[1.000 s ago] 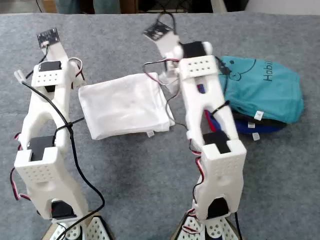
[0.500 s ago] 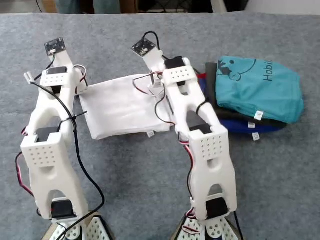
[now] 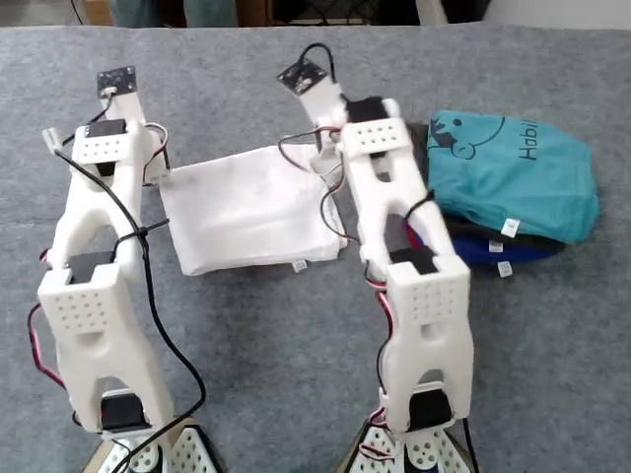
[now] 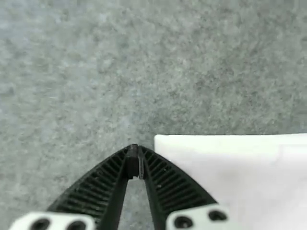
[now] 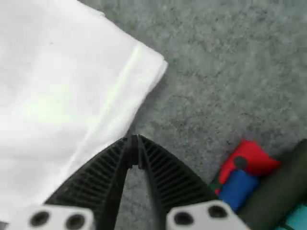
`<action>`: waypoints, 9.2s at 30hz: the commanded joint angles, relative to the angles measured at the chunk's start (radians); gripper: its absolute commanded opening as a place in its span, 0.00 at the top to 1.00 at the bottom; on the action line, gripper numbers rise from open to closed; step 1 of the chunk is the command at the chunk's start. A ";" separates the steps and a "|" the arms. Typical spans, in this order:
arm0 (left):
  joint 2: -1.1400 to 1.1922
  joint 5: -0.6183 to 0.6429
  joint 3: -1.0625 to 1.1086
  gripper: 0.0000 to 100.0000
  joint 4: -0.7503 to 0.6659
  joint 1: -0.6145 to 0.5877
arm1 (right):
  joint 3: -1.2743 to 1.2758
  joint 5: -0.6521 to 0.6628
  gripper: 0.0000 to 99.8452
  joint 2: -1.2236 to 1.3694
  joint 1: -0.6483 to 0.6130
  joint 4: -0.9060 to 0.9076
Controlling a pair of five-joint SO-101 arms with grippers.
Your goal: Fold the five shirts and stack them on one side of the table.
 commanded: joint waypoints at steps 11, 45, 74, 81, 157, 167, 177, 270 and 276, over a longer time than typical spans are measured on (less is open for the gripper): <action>-0.377 0.023 0.469 0.97 -0.365 -0.031 | -0.038 0.005 0.96 -0.206 0.031 0.206; -0.379 0.068 0.492 0.97 -0.437 -0.067 | 0.986 -0.856 0.47 -0.788 -0.288 -0.215; -0.379 0.061 0.492 0.97 -0.439 -0.076 | 0.351 -1.186 0.51 -0.096 -0.305 0.034; -0.379 0.061 0.492 0.97 -0.439 -0.076 | 0.314 -1.181 0.52 -0.015 -0.305 0.043; -0.377 0.060 0.498 0.97 -0.434 -0.077 | 0.094 -0.891 0.60 0.030 -0.160 0.215; -0.377 0.060 0.499 0.97 -0.434 -0.077 | 0.217 -0.893 0.61 0.031 -0.164 0.074; -0.377 0.060 0.501 0.97 -0.434 -0.077 | 0.349 -0.895 0.59 0.031 -0.166 -0.041; -0.238 0.253 0.240 0.97 -0.135 0.162 | -0.384 -0.680 0.99 0.371 -0.104 0.296; -0.141 0.247 0.157 0.97 -0.143 0.157 | -0.420 -0.680 0.99 0.394 -0.107 0.302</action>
